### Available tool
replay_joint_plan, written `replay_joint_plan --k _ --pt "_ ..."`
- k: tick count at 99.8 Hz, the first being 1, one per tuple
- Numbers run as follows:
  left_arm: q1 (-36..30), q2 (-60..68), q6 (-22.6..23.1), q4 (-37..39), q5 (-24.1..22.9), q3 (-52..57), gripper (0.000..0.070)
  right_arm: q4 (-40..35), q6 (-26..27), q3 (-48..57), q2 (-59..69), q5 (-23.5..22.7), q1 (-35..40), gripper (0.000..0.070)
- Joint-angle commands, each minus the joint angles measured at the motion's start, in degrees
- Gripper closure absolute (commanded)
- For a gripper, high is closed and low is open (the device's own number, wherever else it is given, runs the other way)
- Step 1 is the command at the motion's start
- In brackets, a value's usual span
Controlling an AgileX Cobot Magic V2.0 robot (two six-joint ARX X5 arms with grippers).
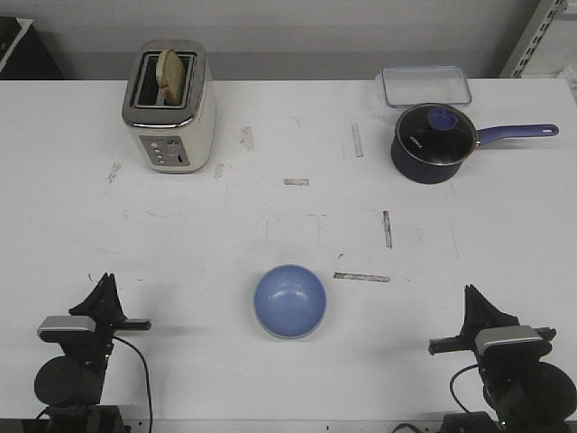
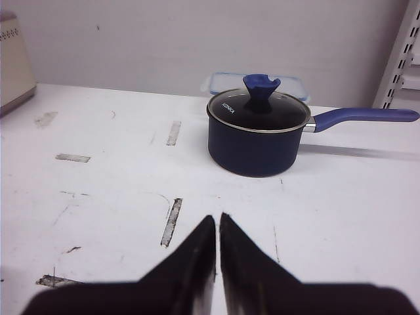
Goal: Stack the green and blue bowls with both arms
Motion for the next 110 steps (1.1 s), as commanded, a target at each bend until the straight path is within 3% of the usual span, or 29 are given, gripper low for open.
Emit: replay_joint_plan --k 1,17,110 --pt "0.02 -0.24 -0.26 4.39 0.57 -3.72 0.0699 0.55 0.50 0.26 0.11 0.07 0.09 0.0700" --pt "-0.04 -0.24 -0.26 1.49 1.53 -5.25 0.0699 0.55 0.50 0.28 0.13 0.04 0.11 0.0700" --pt "-0.04 -0.24 -0.26 1.81 1.55 -5.25 0.0699 0.70 0.46 0.28 0.13 0.09 0.09 0.0700"
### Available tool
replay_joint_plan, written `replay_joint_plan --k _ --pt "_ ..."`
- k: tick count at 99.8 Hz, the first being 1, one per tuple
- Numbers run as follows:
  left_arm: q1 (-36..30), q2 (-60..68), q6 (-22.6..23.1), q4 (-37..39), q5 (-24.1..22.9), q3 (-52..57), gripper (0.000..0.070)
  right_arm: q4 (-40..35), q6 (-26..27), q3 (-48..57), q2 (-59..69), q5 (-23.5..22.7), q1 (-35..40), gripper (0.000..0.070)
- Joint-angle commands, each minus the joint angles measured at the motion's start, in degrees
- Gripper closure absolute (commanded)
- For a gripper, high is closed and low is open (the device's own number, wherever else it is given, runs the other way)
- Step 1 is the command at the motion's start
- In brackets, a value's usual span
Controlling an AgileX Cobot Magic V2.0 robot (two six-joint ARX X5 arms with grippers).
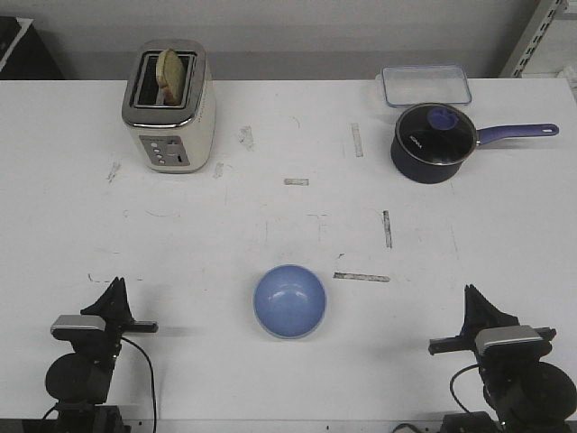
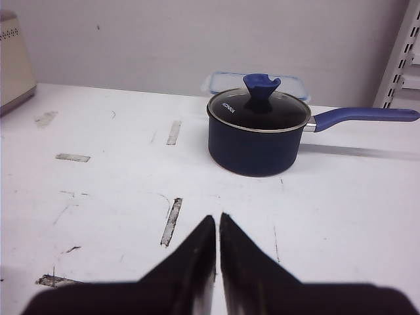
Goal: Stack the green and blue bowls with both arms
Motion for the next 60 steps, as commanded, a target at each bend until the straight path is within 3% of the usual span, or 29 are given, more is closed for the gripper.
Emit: replay_joint_plan --k 1,21,38,60 --pt "0.00 -0.11 -0.11 0.74 0.09 -1.22 0.0699 0.85 0.28 0.26 0.11 0.04 0.09 0.0700" --pt "0.00 -0.11 -0.11 0.76 0.09 -1.22 0.0699 5.31 0.07 -3.30 0.02 -0.02 -4.52 0.0700" --pt "0.00 -0.11 -0.11 0.76 0.09 -1.22 0.0699 13.62 1.92 -13.90 -4.15 -0.15 -9.79 0.0700" --pt "0.00 -0.11 -0.11 0.74 0.09 -1.22 0.0699 24.55 2.16 -27.78 -11.08 -0.11 -9.68 0.0700"
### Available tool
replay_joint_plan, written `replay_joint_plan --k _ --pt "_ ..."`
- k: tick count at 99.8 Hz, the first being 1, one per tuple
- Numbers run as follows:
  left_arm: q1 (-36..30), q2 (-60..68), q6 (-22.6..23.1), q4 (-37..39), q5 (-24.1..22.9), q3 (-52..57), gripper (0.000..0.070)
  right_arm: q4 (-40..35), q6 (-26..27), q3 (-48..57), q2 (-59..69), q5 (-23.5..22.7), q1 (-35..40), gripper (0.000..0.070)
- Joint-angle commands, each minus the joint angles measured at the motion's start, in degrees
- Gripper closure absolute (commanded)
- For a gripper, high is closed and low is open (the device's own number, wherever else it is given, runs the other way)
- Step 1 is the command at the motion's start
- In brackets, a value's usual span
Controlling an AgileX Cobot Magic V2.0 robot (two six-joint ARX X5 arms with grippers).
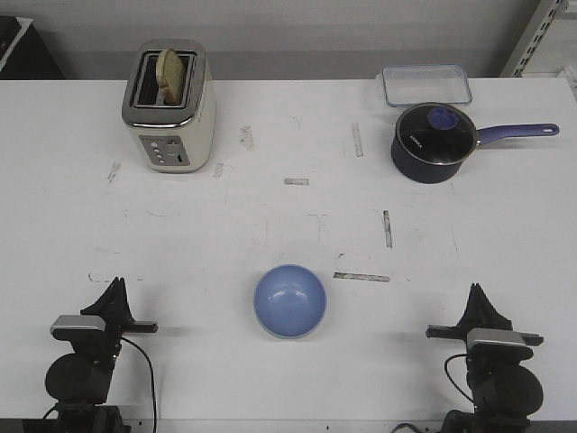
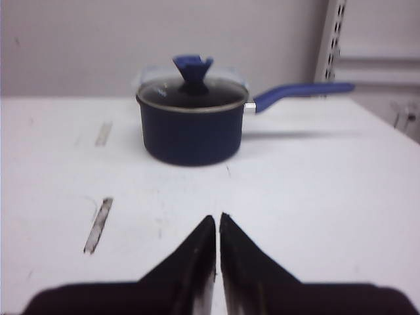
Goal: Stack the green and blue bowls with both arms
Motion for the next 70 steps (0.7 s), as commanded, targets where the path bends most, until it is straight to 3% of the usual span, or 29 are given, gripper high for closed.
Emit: replay_joint_plan --k 1,10,70 --pt "0.00 -0.11 -0.11 0.74 0.09 -1.22 0.0699 3.23 0.72 -3.17 0.17 0.00 0.24 0.0700" --pt "0.00 -0.11 -0.11 0.81 0.09 -1.22 0.0699 7.41 0.72 -7.39 0.15 0.02 1.11 0.0700" --pt "0.00 -0.11 -0.11 0.61 0.09 -1.20 0.0699 4.87 0.17 -7.52 0.15 0.15 3.54 0.0700"
